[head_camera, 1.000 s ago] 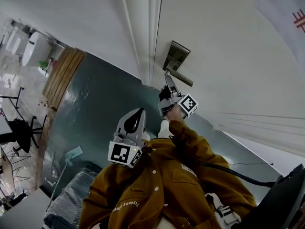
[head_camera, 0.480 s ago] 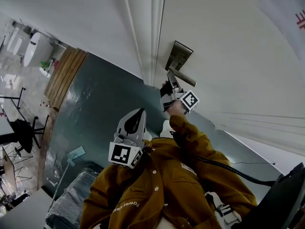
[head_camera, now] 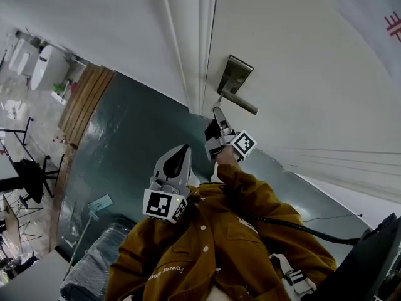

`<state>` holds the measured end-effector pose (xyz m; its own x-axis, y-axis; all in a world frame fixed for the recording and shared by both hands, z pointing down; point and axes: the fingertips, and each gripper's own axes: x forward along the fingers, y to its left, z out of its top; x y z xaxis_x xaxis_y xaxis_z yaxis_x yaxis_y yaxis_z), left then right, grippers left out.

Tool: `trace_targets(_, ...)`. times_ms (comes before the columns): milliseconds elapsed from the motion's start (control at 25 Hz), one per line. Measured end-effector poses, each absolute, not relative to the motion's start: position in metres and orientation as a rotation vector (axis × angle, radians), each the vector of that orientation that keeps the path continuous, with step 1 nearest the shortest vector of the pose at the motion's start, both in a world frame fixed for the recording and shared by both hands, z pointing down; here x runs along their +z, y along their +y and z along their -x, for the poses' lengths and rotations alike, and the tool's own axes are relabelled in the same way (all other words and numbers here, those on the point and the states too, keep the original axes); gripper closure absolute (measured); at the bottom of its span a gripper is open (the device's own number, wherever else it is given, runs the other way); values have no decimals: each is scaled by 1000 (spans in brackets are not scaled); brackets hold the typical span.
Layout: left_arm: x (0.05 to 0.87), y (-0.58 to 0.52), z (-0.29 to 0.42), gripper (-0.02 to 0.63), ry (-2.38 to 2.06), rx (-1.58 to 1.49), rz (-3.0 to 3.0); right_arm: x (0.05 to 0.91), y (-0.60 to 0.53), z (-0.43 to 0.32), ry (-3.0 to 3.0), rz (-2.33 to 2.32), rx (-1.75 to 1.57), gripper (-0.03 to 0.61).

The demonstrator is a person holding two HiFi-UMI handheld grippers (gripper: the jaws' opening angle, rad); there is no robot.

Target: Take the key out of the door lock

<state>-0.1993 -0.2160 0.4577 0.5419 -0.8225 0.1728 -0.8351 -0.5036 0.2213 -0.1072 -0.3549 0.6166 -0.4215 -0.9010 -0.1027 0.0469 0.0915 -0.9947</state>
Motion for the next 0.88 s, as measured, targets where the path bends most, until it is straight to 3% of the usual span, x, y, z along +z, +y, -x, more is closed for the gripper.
trace_targets(400, 457, -213, 198, 614, -1348, 47, -2530, 556, -295, 135, 1895, 761, -1516, 551)
trace_targets(640, 447, -219, 197, 614, -1346, 18, -2558, 447, -281, 92, 2440, 965, -965, 550)
trace_targets(880, 438, -227, 188, 614, -1328, 14, -2594, 442, -258, 89, 2698, 1241, -624, 551)
